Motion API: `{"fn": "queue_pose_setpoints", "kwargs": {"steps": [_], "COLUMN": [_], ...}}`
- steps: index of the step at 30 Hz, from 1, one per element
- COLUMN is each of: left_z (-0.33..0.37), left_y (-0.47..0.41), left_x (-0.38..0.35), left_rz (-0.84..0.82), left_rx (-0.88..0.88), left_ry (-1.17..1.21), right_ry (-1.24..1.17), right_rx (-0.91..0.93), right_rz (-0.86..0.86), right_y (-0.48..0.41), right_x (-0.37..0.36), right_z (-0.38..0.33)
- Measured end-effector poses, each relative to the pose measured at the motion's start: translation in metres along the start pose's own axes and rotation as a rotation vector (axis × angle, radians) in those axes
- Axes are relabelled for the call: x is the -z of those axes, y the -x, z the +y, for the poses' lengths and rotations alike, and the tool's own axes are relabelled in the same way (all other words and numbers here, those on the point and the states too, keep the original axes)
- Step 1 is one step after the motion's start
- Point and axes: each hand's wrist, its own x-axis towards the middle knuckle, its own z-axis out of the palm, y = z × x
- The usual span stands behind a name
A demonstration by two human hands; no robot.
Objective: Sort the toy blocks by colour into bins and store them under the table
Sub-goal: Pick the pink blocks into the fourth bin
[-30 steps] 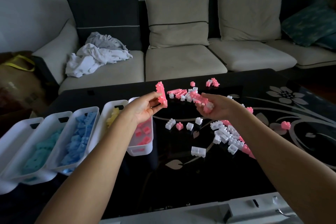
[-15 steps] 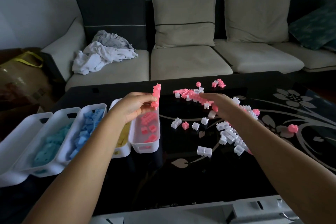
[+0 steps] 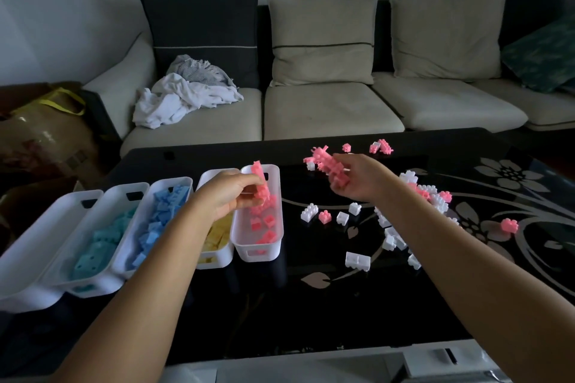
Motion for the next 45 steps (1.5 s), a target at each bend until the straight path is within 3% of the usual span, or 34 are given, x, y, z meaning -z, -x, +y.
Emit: {"fn": "queue_pose_setpoints", "kwargs": {"steps": [5,9,13,16,21,25,28,38,43,45], "left_z": [-0.013,-0.014,-0.011,-0.007,0.006,-0.004,-0.023,-0.071,-0.070,-0.065], "left_y": [0.006,0.012,0.018,0.023,0.025,0.013,-0.005,-0.060,-0.066,-0.062], "left_x": [-0.004,-0.003,0.001,-0.001,-0.023,-0.057,-0.084,-0.151,-0.158,-0.166], "left_rz": [0.016,0.034,0.101,0.153,0.204,0.032,-0.052,0.012,0.043,0.045], "left_rx": [0.050,0.108,0.149,0.076,-0.240,-0.327,-0.300,-0.275,-0.250,-0.282], "left_ry": [-0.098,-0.237,-0.452,-0.553,-0.765,-0.767,-0.856,-1.244,-1.160,-1.064], "right_ry": [-0.088,0.024,0.098,0.233,1.021,1.356,1.469,1.661,1.642,1.703], "right_rx": [-0.096,-0.109,-0.049,0.083,0.439,0.515,0.469,0.314,0.367,0.377], "right_rz": [-0.107,-0.162,-0.246,-0.240,-0.011,0.165,0.261,0.378,0.247,0.281], "right_y": [-0.002,-0.005,-0.006,-0.003,0.009,0.021,0.032,0.088,0.118,0.118], "right_x": [-0.056,-0.083,-0.090,-0.082,-0.032,0.040,0.091,0.186,0.203,0.213], "right_z": [0.020,0.026,0.025,0.019,0.001,-0.014,-0.020,-0.005,0.029,0.042]}}
